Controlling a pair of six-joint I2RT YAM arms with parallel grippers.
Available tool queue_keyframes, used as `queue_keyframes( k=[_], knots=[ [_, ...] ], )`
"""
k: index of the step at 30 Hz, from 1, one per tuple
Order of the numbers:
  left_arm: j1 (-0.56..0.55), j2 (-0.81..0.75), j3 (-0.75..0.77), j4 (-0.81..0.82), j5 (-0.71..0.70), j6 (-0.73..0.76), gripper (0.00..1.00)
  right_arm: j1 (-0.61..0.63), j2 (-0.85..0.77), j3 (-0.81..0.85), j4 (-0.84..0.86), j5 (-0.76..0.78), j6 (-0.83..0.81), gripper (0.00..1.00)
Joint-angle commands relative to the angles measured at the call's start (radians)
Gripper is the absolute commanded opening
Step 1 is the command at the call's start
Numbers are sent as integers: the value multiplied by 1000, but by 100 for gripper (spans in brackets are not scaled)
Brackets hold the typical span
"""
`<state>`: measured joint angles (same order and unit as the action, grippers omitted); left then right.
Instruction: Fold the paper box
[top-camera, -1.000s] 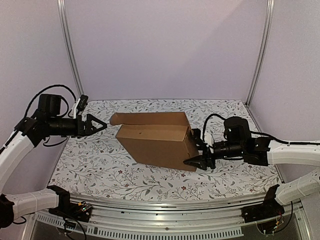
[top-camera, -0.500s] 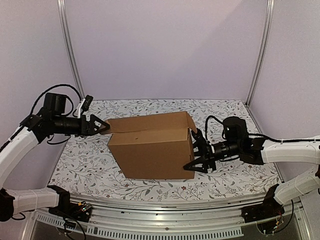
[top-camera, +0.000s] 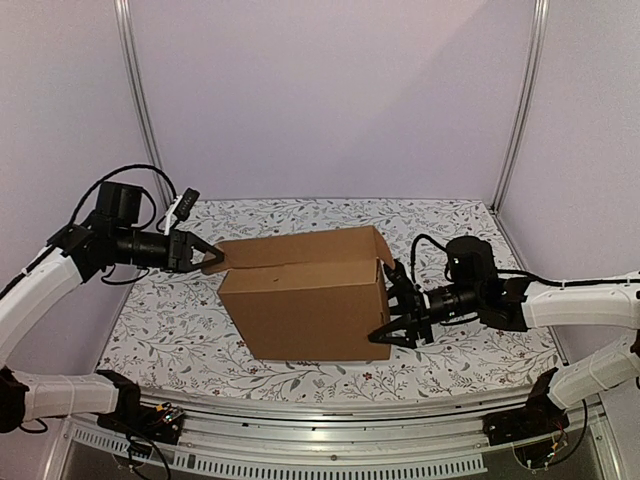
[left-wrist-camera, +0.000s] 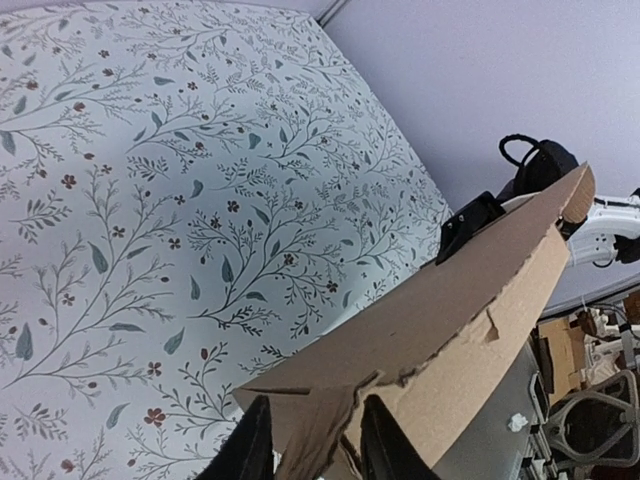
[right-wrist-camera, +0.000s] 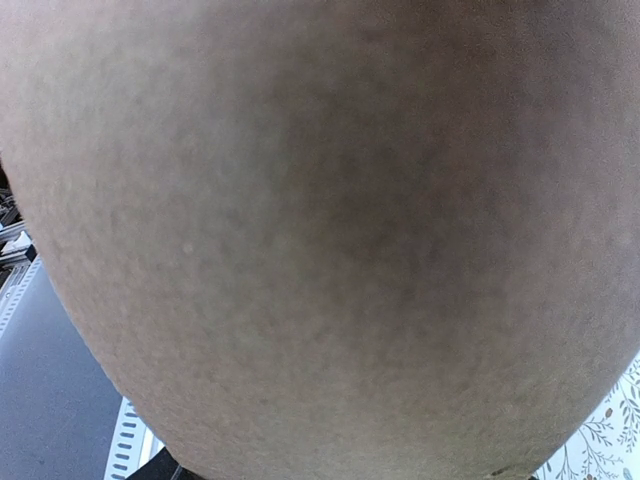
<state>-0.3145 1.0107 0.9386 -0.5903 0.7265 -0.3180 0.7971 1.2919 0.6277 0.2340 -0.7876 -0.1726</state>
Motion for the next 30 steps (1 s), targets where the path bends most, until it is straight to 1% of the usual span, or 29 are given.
queue_keyframes(
  k=[1,4,9,15,20,30],
  knots=[
    [-31,12,27,20,12,4,24,-6,8,-11,46,15,-5,49],
    [-39,15,33,12,-14,1,17,-5,6,-15,47,39,-9,49],
    [-53,32,48,-27,-50,0,9,-5,-10,-35,54,98,-37,46],
    [-88,59,49,-32,-72,-29,1,-4,-25,-79,160,159,-31,46],
    [-124,77,45,-21,-114,-44,0,2,-18,-109,237,190,-14,46],
    [-183,121,0,43,-146,-102,0,32,18,-157,349,262,-3,46]
  ],
)
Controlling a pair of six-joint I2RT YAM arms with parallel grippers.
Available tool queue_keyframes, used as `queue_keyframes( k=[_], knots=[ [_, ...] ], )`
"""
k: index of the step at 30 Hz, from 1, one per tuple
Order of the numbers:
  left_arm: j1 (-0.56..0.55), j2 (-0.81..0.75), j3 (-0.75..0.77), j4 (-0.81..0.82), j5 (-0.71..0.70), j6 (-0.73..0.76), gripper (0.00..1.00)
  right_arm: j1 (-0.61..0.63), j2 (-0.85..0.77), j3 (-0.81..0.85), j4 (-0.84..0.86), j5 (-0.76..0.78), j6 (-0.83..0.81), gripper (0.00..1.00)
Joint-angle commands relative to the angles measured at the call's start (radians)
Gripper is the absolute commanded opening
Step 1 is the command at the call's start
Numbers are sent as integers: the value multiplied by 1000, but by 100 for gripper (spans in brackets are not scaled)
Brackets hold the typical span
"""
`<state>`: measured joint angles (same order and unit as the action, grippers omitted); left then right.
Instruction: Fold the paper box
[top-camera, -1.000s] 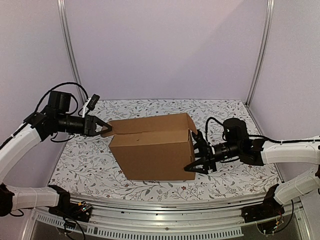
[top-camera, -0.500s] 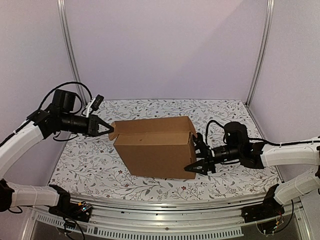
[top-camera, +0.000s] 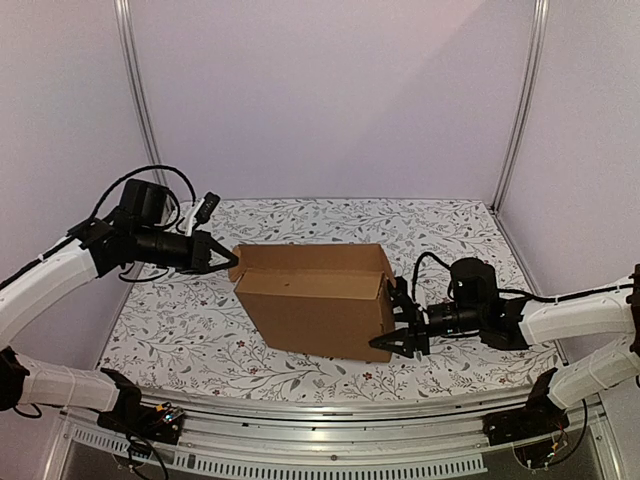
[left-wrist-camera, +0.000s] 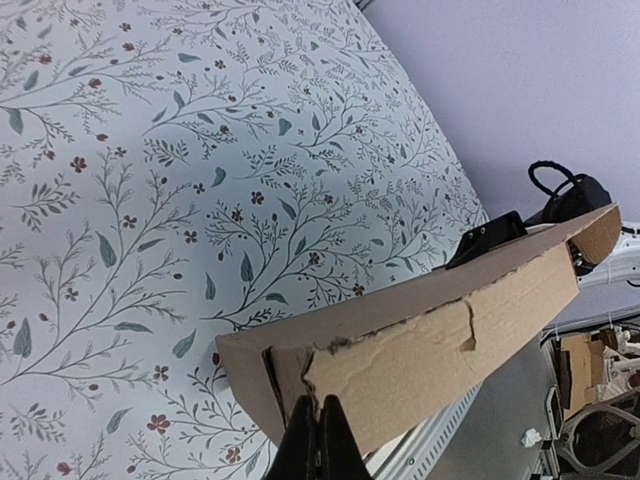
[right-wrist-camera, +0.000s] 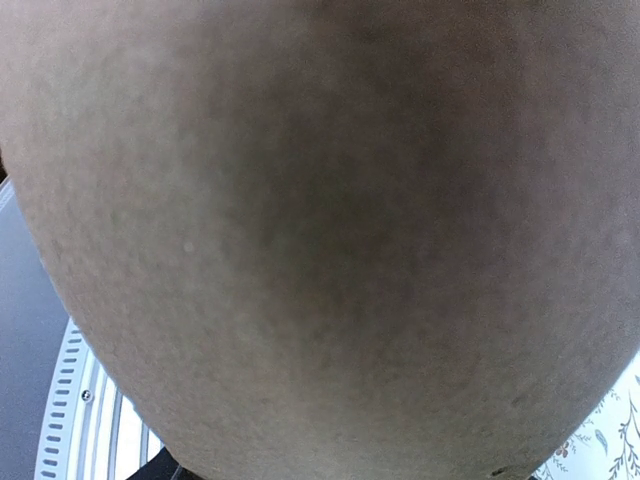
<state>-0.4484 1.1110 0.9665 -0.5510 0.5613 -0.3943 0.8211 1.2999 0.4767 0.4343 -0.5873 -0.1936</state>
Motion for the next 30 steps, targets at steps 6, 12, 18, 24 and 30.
queue_keyframes(
  k=[6,12,18,24,30],
  knots=[
    [-64,23,-61,5,-21,-26,0,10,13,-23,173,75,23,46],
    [-80,18,-96,21,-31,-44,0,12,13,-41,199,86,32,46],
    [-105,18,-142,72,-29,-83,0,16,48,-87,327,118,50,45],
    [-130,19,-156,94,-39,-99,0,19,112,-135,452,144,55,46],
    [-138,18,-148,73,-59,-89,0,19,160,-164,511,161,50,46]
  ],
)
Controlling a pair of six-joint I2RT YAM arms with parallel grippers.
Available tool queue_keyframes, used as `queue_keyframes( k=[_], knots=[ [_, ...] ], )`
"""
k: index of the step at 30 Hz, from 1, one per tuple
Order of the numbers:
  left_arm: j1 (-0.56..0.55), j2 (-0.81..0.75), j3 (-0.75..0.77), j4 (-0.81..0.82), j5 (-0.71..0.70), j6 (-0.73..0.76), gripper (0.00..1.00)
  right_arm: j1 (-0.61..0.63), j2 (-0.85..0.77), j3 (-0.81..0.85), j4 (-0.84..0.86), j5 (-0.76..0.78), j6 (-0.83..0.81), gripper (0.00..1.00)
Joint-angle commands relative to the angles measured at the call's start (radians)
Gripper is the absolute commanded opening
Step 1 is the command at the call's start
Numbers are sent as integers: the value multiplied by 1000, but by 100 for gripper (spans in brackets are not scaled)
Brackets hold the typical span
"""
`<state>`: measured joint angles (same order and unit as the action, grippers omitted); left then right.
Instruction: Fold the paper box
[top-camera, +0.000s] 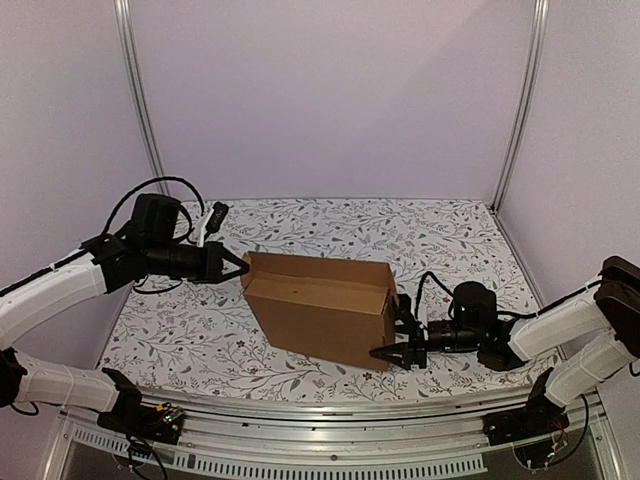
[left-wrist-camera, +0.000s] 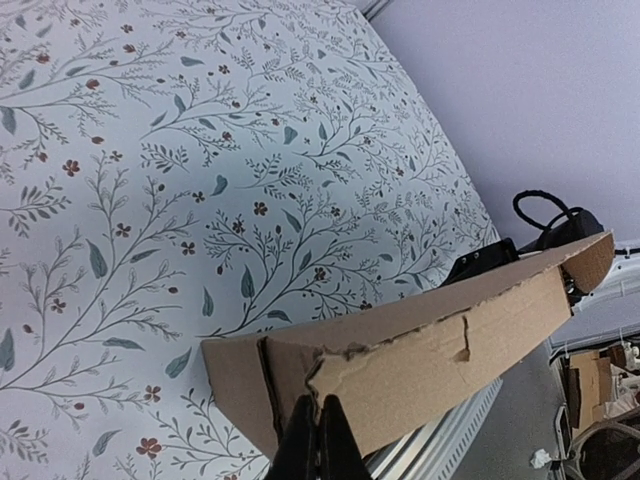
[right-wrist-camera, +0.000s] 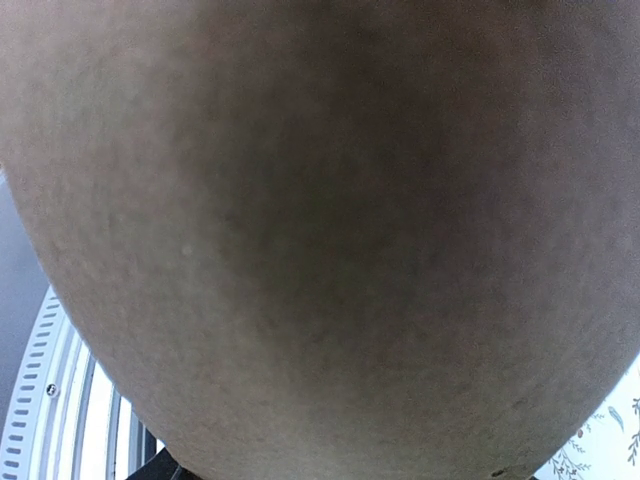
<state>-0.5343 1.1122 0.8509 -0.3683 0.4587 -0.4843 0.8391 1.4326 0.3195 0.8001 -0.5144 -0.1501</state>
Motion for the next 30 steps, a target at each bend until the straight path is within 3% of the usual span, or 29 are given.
queue_keyframes(
  k=[1,30],
  knots=[
    [-53,19,-31,-118,38,2,0,0,30,-9,150,90,7,46],
    [-165,-21,-113,-209,-160,-40,0,21,11,-30,141,174,16,46]
  ],
)
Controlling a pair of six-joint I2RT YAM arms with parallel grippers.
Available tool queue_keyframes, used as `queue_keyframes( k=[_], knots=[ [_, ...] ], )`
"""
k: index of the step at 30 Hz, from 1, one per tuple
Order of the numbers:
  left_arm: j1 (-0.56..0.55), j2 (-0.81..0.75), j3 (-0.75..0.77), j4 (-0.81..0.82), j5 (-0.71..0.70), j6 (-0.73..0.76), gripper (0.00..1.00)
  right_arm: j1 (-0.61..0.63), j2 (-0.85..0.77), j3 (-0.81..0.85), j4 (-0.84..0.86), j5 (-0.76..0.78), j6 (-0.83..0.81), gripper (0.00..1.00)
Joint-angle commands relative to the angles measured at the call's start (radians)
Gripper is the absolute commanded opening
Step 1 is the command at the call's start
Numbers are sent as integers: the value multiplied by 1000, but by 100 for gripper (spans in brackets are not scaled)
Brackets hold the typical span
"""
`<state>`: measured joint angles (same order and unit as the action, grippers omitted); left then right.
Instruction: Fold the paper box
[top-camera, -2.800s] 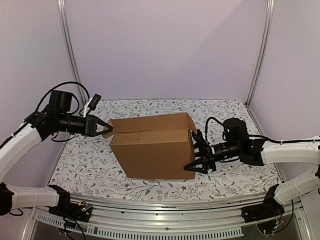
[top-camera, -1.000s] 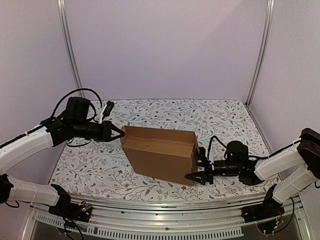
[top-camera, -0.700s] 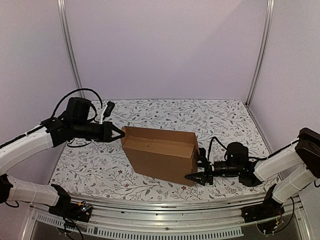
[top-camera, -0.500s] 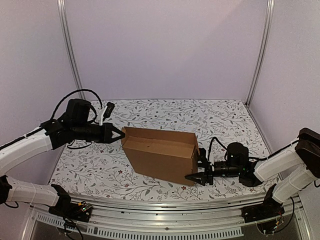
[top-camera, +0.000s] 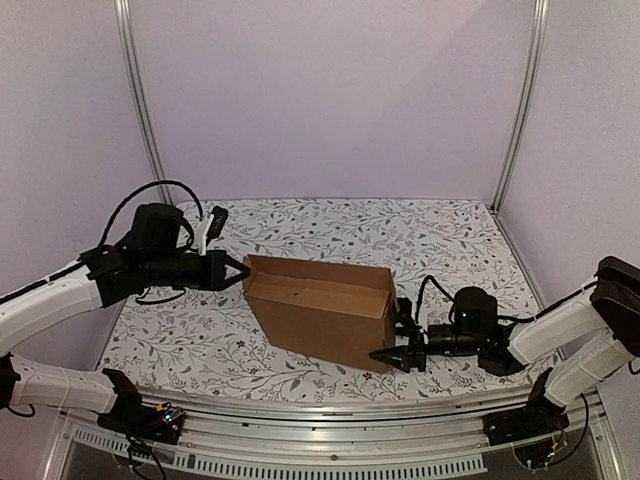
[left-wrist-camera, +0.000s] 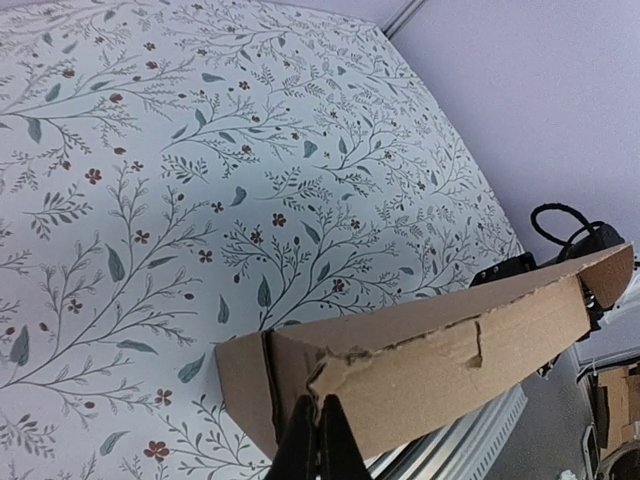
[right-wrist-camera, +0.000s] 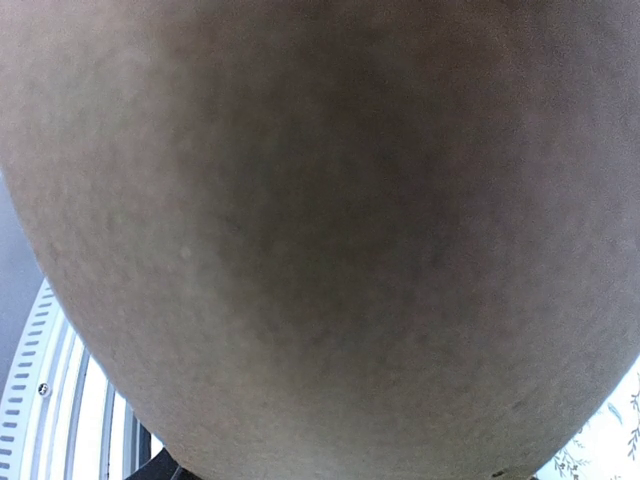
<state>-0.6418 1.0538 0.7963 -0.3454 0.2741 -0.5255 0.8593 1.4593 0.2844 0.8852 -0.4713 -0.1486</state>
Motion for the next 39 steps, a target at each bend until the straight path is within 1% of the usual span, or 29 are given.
queue_keyframes(
  k=[1,9,16,22,29,31,39],
  knots=[
    [-62,38,-57,-234,22,3,0,3,-18,6,50,132,13,46],
    [-93,47,-43,-275,-30,17,0,32,-27,3,3,160,-6,47],
    [-122,51,-48,-293,-72,12,0,35,-21,-17,5,202,5,48],
    [-143,55,-39,-309,-100,11,0,35,-20,-34,20,226,22,51],
    [-148,74,-17,-312,-111,18,0,34,-17,-32,47,247,42,61],
    [-149,80,-6,-313,-119,17,0,34,-25,-33,50,262,59,68],
    [-148,79,17,-318,-163,3,0,29,-96,-63,55,314,85,87]
  ],
)
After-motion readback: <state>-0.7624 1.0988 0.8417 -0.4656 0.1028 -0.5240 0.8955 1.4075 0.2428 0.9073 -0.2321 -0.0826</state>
